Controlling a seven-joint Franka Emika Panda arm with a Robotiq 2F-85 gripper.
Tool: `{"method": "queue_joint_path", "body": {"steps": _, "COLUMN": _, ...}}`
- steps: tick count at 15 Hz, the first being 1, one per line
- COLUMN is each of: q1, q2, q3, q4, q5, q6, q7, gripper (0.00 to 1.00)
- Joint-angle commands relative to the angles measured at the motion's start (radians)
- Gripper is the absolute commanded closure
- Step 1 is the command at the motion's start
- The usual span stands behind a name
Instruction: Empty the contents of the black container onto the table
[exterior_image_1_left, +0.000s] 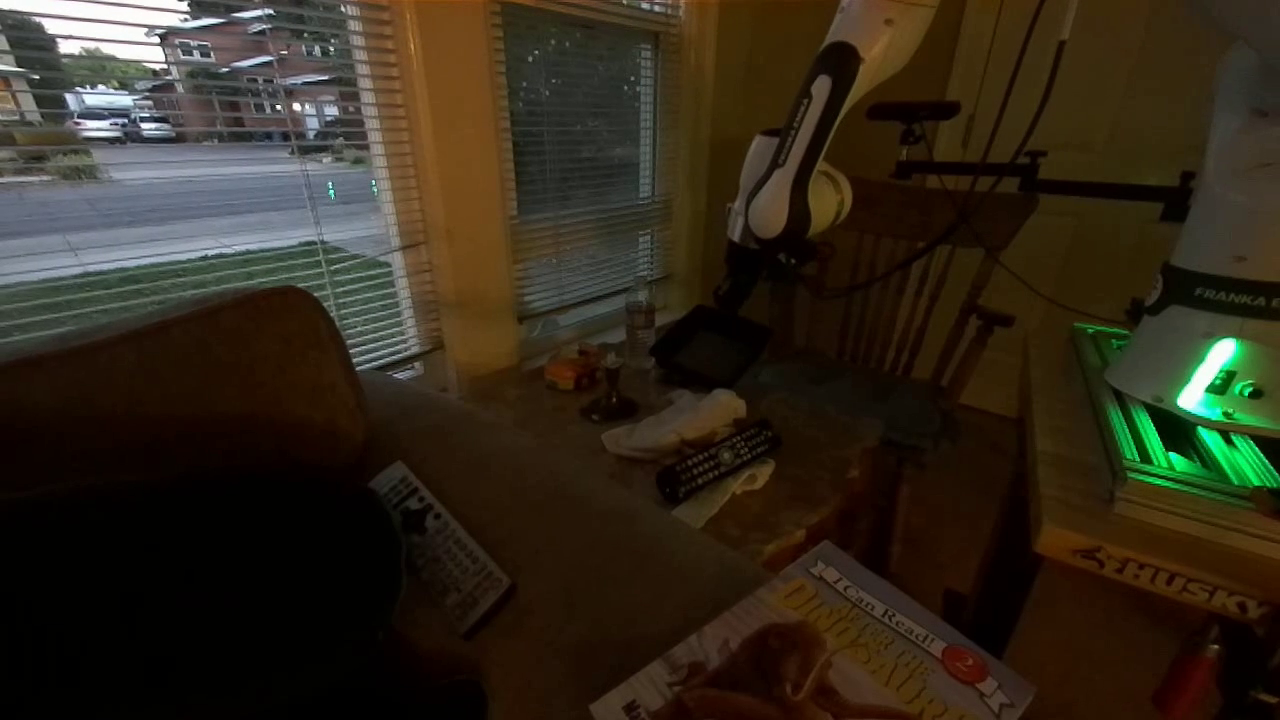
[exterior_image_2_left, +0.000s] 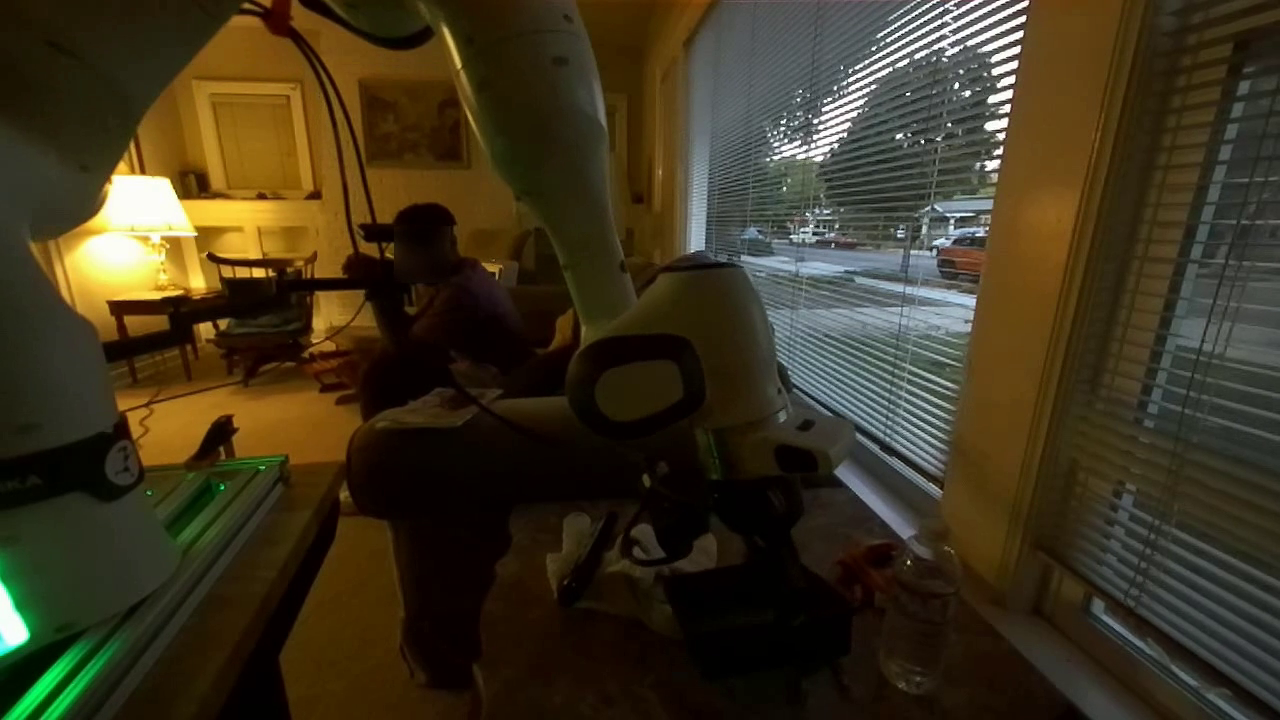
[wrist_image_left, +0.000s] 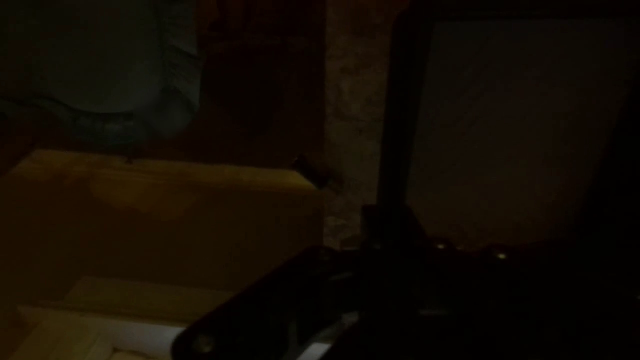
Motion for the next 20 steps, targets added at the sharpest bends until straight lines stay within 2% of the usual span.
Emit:
{"method": "queue_joint_path", "body": {"steps": 1, "q1": -0.135, "q2": -0.050, "q3": 0.117, "q4": -0.018, "q5": -0.062, "q6": -0.060, "q7": 0.022, "gripper": 0.98}}
{"method": "queue_joint_path", "body": {"steps": 10, "q1": -0.370, "q2": -0.049, "q3": 0.294, "q4": -0.019, "q5": -0.070, "q6": -0.165, "q7": -0.052, "gripper": 0.98}}
{"method": "queue_joint_path", "body": {"steps": 15, "q1": -0.449, "q2": -0.047, "q3": 0.334, "q4": -0.017, "q5": -0.065, "q6": -0.229, "q7": -0.126, "gripper": 0.98}}
{"method": "queue_joint_path", "body": {"steps": 20, "q1": -0.521, "q2": -0.013, "q3": 0.379, "q4": -0.004, "q5": -0.063, "q6": -0.205, "q7": -0.218, "gripper": 0.98}}
